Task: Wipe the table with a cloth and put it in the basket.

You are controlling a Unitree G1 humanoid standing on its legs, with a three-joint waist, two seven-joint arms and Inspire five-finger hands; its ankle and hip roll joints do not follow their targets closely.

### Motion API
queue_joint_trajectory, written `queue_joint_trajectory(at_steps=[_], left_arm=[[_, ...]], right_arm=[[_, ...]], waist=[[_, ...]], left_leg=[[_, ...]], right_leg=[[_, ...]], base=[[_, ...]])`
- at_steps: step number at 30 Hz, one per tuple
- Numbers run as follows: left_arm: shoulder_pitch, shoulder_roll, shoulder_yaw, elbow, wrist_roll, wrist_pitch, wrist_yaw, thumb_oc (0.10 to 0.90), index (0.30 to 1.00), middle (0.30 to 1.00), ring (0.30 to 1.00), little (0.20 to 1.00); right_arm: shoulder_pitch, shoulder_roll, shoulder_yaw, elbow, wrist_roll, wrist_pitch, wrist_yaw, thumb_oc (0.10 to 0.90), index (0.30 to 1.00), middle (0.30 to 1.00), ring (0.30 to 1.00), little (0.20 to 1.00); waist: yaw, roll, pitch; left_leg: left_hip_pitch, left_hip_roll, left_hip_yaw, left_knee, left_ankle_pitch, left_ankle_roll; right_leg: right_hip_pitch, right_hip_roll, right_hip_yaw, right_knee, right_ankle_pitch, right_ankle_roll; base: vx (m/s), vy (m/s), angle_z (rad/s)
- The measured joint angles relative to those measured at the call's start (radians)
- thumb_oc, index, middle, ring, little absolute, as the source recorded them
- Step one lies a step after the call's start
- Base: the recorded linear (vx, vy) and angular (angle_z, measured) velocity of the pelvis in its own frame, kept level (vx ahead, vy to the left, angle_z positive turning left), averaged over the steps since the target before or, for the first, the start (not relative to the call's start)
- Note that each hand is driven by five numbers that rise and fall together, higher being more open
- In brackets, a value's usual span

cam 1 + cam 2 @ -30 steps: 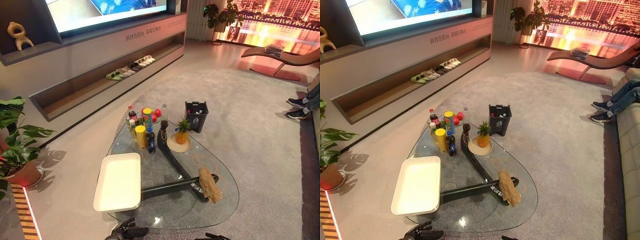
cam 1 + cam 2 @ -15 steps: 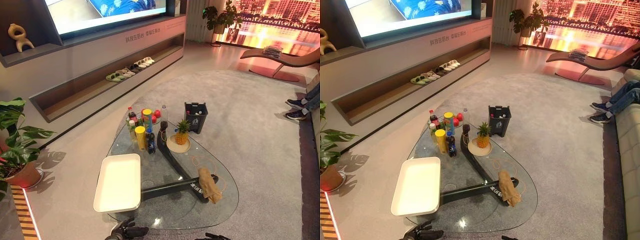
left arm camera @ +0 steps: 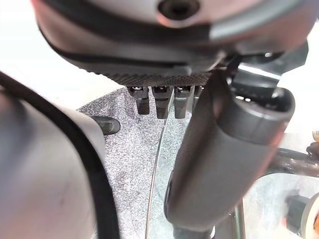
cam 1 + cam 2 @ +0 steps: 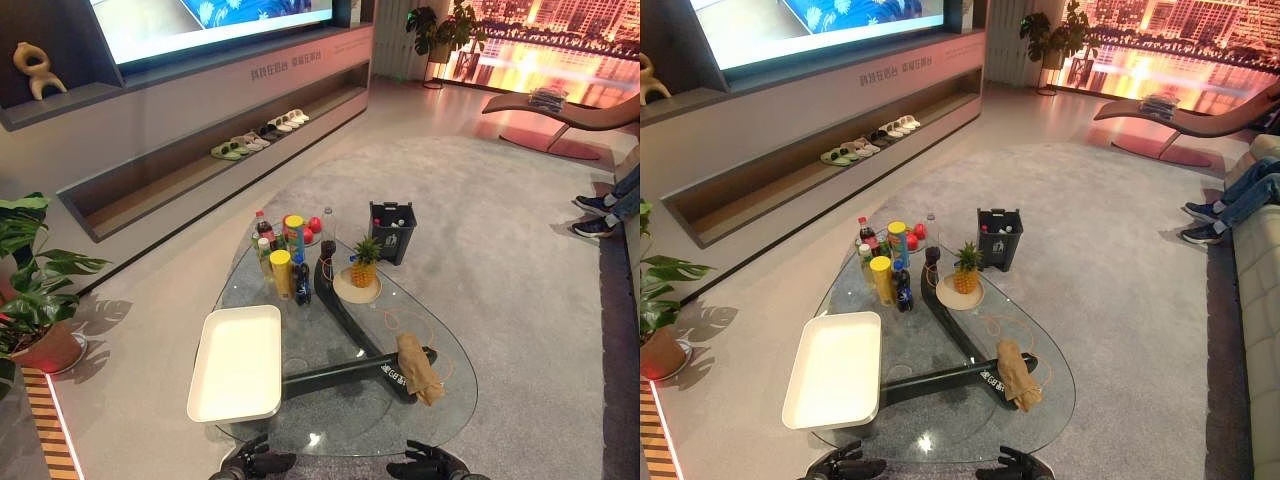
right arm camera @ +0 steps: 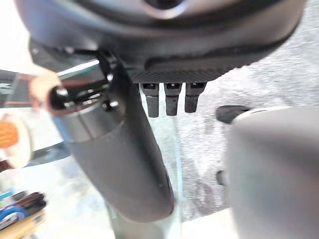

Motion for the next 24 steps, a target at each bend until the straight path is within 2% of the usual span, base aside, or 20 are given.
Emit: queue_joint_trajectory(at_steps=[2, 4, 8, 11, 15, 18, 20, 24], left_arm=[[-0.002, 0.005, 0.005, -0.002, 0.000, 0.000, 0.000, 0.800, 0.900, 0.900, 0.900, 0.900], [0.003, 0.012, 0.006, -0.028, 0.000, 0.000, 0.006, 0.800, 0.900, 0.900, 0.900, 0.900], [0.038, 0.021, -0.002, -0.115, -0.004, 0.001, 0.032, 0.800, 0.900, 0.900, 0.900, 0.900], [0.035, 0.023, -0.020, -0.128, -0.031, -0.009, 0.054, 0.800, 0.900, 0.900, 0.900, 0.900], [-0.026, 0.023, -0.054, -0.139, -0.041, -0.023, 0.071, 0.800, 0.900, 0.900, 0.900, 0.900], [-0.066, 0.022, -0.072, -0.158, -0.041, -0.037, 0.091, 0.800, 0.900, 0.900, 0.900, 0.900], [-0.100, 0.021, -0.070, -0.157, -0.042, -0.045, 0.103, 0.800, 0.900, 0.900, 0.900, 0.900], [-0.119, 0.022, -0.066, -0.159, -0.042, -0.063, 0.110, 0.800, 0.900, 0.900, 0.900, 0.900]], right_arm=[[0.002, -0.014, 0.000, -0.070, 0.005, -0.050, -0.018, 0.800, 0.900, 0.900, 0.900, 0.900], [0.035, -0.037, 0.002, -0.234, 0.004, -0.059, -0.072, 0.800, 0.900, 0.900, 0.900, 0.900], [0.079, -0.082, 0.017, -0.602, -0.006, 0.003, -0.223, 0.800, 0.900, 0.900, 0.900, 0.900], [0.067, -0.106, 0.031, -0.759, -0.050, 0.022, -0.333, 0.800, 0.900, 0.900, 0.900, 0.900], [0.002, -0.136, 0.022, -0.795, -0.079, 0.022, -0.475, 0.800, 0.900, 0.900, 0.900, 0.900], [-0.025, -0.164, 0.023, -0.824, -0.105, 0.020, -0.553, 0.800, 0.900, 0.900, 0.900, 0.900], [-0.072, -0.172, 0.021, -0.829, -0.118, 0.021, -0.622, 0.800, 0.900, 0.900, 0.900, 0.900], [-0.123, -0.182, 0.018, -0.864, -0.163, 0.020, -0.739, 0.800, 0.900, 0.900, 0.900, 0.900]], waist=[[-0.002, -0.002, 0.021], [-0.007, -0.002, 0.032], [-0.035, 0.001, 0.074], [-0.056, -0.001, 0.099], [-0.060, -0.011, 0.215], [-0.064, -0.002, 0.274], [-0.074, 0.003, 0.340], [-0.083, 0.012, 0.389]], left_leg=[[-0.005, 0.000, 0.001, 0.000, 0.002, 0.000], [-0.017, 0.000, 0.004, 0.000, 0.001, 0.001], [-0.037, -0.003, 0.013, 0.006, 0.007, 0.007], [-0.072, -0.007, 0.036, 0.007, 0.011, 0.013], [-0.125, -0.019, 0.057, 0.007, 0.033, 0.024], [-0.179, -0.026, 0.060, 0.025, 0.034, 0.026], [-0.191, -0.032, 0.060, 0.023, 0.043, 0.031], [-0.238, -0.035, 0.062, 0.029, 0.049, 0.034]], right_leg=[[-0.005, 0.000, 0.001, 0.000, 0.001, 0.000], [-0.018, 0.000, 0.005, 0.000, 0.000, 0.004], [-0.039, -0.001, 0.016, 0.002, 0.017, 0.007], [-0.087, -0.002, 0.035, 0.007, 0.030, 0.013], [-0.143, -0.009, 0.057, 0.007, 0.061, 0.023], [-0.197, -0.017, 0.060, 0.026, 0.067, 0.027], [-0.208, -0.022, 0.061, 0.021, 0.080, 0.032], [-0.253, -0.024, 0.063, 0.022, 0.089, 0.032]], base=[[0.00, 0.000, 0.00], [0.01, 0.015, -0.05], [-0.05, 0.021, -0.08], [-0.15, 0.048, -0.21], [-0.14, 0.050, -0.16], [-0.04, 0.031, 0.00], [-0.02, 0.009, 0.00], [-0.06, 0.022, -0.01]])
